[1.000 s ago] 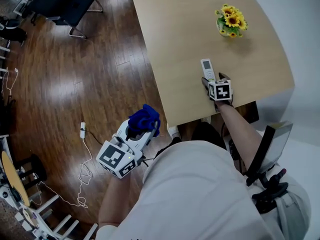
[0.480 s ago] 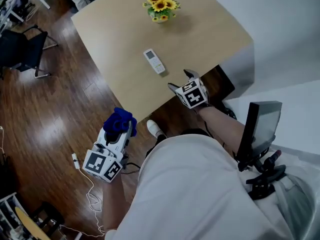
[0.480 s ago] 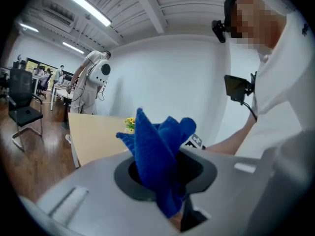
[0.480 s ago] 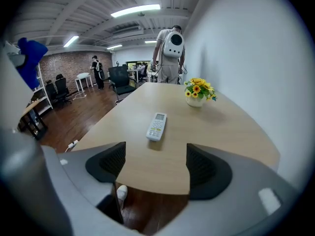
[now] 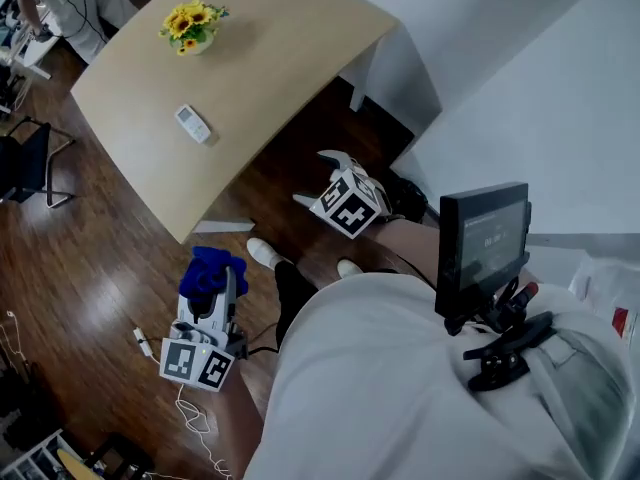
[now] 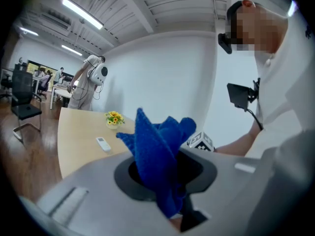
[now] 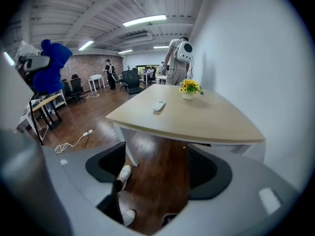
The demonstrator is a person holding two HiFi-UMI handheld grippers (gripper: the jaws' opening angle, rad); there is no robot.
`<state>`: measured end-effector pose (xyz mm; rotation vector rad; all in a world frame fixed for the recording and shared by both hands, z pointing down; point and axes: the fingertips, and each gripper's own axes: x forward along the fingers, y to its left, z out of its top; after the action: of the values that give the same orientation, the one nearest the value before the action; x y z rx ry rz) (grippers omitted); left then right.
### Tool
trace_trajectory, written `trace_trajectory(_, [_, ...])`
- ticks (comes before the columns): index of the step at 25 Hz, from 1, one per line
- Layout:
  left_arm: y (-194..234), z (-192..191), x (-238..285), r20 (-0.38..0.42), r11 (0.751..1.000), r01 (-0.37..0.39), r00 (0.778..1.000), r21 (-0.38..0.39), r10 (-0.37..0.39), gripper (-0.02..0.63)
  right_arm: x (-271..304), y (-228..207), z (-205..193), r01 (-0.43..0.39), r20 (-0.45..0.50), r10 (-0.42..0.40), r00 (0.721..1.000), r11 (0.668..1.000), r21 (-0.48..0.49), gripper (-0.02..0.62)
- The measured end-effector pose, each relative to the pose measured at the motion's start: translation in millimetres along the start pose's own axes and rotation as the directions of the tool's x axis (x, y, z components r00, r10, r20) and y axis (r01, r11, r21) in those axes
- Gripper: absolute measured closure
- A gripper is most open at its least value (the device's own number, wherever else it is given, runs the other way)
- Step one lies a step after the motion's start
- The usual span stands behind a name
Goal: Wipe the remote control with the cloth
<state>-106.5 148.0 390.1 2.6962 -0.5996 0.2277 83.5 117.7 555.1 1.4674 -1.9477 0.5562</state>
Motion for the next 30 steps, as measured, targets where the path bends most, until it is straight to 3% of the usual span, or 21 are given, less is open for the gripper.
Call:
trace_trajectory(5, [-64.2, -39.6, -30.3, -0.066, 0.999, -0.041, 0.997, -0.032, 0.039, 0.497, -62.5, 26.4, -50.9, -0.061, -0.011, 0.060, 0.998, 0.997, -0.041, 0.206])
trace_trajectory(11, [-99.0, -48.4, -44.3, -0.083, 1.000, -0.029, 0.996, 0.004, 0.029, 0.497, -105.9, 45.7, -69.2, -0.076, 0.019, 0.077, 0.997, 0.995, -0.058, 0.206])
trace_trajectory(18, [-115.8, -38.0, -49.9, -0.083, 0.999, 0.036, 0.996, 0.033, -0.033, 0.497, -127.2, 71.0, -50.2, -0.091, 0.049, 0.095, 0.994, 0.993, -0.074, 0.206])
trace_trajectory(30, [-100.7, -91.0, -189.6, -0.066, 0.999, -0.017, 0.998, -0.028, 0.015, 0.497, -155.5, 192.6, -39.7, -0.079, 0.066, 0.090, 0.994, 0.985, -0.153, 0.206])
